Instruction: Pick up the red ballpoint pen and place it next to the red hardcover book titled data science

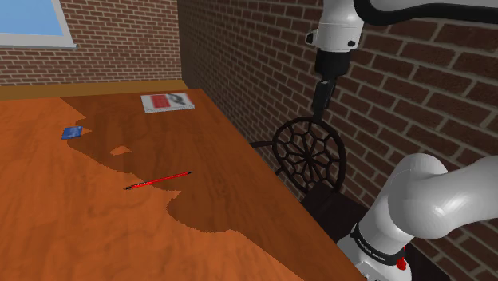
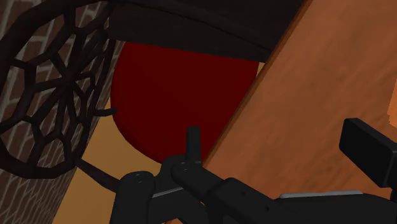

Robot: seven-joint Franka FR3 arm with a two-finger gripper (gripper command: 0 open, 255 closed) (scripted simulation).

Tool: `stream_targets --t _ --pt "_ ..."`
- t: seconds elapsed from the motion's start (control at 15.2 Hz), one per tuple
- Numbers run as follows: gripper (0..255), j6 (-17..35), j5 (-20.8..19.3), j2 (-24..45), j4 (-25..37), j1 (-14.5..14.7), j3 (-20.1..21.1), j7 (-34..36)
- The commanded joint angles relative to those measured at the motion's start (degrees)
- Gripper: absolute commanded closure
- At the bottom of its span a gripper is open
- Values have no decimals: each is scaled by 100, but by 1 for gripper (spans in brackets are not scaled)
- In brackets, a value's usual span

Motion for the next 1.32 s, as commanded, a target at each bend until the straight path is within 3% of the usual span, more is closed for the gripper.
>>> stream_targets --t 0.0,0.73,1.25 --pt "0 0 0 0 0 0 0 0" --pt "0 1936 -330 1804 234 513 524 -699" --pt "0 3031 -834 3208 767 776 984 -985"
